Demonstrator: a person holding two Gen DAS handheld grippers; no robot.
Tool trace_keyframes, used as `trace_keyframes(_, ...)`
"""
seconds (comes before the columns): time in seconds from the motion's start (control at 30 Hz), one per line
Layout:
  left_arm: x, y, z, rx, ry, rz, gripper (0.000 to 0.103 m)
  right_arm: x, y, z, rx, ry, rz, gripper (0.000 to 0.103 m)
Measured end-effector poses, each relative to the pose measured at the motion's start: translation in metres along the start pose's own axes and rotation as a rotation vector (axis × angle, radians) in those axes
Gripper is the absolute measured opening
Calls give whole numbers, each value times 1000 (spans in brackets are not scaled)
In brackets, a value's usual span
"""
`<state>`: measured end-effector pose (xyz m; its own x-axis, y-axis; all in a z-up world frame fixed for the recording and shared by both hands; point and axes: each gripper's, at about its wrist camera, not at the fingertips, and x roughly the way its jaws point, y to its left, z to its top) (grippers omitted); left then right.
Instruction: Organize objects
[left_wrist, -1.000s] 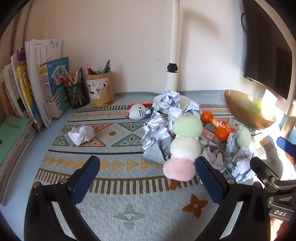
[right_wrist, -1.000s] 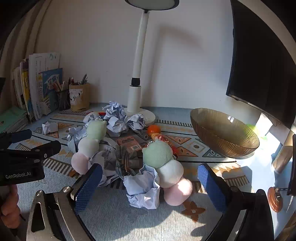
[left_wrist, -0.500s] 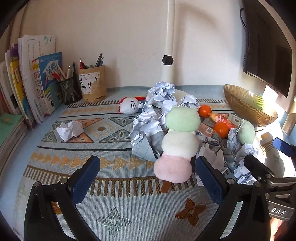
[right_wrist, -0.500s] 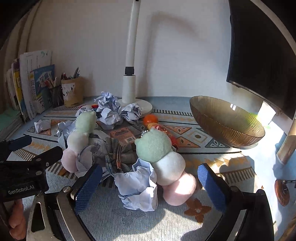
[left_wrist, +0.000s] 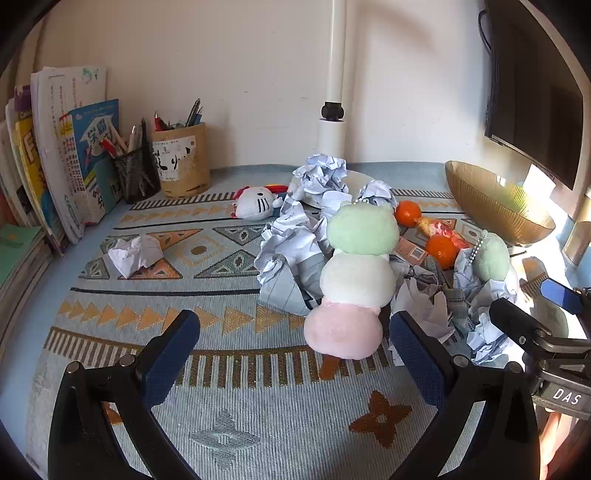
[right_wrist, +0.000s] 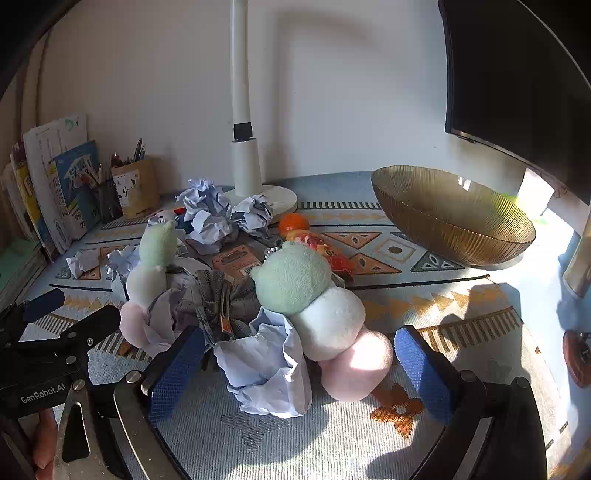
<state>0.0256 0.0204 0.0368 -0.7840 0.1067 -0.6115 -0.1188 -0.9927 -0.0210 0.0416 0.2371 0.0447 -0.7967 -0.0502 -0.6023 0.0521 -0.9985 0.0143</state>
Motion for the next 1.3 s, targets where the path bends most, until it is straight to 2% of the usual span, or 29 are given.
trace_keyframes(0.23, 1, -2, 2, 10, 6, -1, 102, 0, 9, -1, -41, -2, -16, 103)
trace_keyframes(0.5, 2, -4, 2, 14, 8, -8, 102, 4, -6, 1, 38, 21, 25, 103)
trace_keyframes(1.0, 3, -3, 1, 14, 15, -4, 102, 4, 6, 0, -32, 22, -6, 103)
trace_keyframes(1.3, 2, -2, 1, 14, 17, -4, 102, 5, 5, -1, -24, 26, 0, 103)
